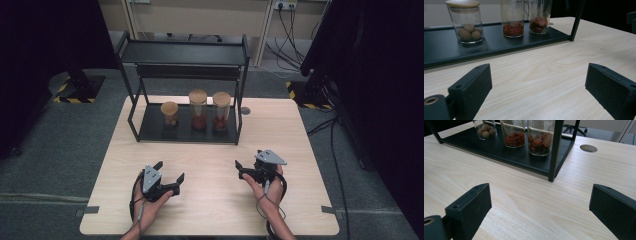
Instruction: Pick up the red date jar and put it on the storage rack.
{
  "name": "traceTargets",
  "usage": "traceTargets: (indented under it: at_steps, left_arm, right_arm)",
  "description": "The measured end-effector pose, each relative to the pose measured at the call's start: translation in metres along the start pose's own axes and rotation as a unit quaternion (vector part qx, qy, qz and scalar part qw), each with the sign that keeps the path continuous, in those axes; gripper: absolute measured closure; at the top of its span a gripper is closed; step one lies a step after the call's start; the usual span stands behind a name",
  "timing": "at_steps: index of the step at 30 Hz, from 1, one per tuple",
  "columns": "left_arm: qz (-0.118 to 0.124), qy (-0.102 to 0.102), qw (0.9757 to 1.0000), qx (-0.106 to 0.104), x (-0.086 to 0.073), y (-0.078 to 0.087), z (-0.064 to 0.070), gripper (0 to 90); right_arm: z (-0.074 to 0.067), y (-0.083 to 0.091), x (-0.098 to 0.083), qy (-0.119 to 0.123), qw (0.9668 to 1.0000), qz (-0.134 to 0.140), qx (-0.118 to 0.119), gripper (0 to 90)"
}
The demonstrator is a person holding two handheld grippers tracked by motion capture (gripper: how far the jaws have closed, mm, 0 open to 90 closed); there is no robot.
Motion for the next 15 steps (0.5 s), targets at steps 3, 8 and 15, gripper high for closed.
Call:
traceTargets:
  at_steps: [3,8,15]
  left_arm:
    - [0.001,0.0,1.0,0.0,0.0,0.0,0.0,6.4]
    - [0.0,0.0,1.0,0.0,0.0,0.0,0.0,6.4]
    - [0.001,0.0,1.0,0.0,0.0,0.0,0.0,6.4]
  right_arm:
    - [0.003,0.003,-0.002,-0.001,1.0,-0.001,-0.003,4.3]
    - [0.006,0.007,-0.006,-0.002,1.0,-0.004,-0.006,4.3]
    - [0.01,0.013,-0.013,-0.008,0.9999,-0.008,-0.012,4.2]
Point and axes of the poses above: each handheld gripper's, and its own axes: y roughly backward along the jaws, x roughly out of its top, z roughly to its right, the point moved 8 cm from there along -y, roughly forward along the jaws, and after that the axes turned 12 degrees about z, right-handed, at the moved point
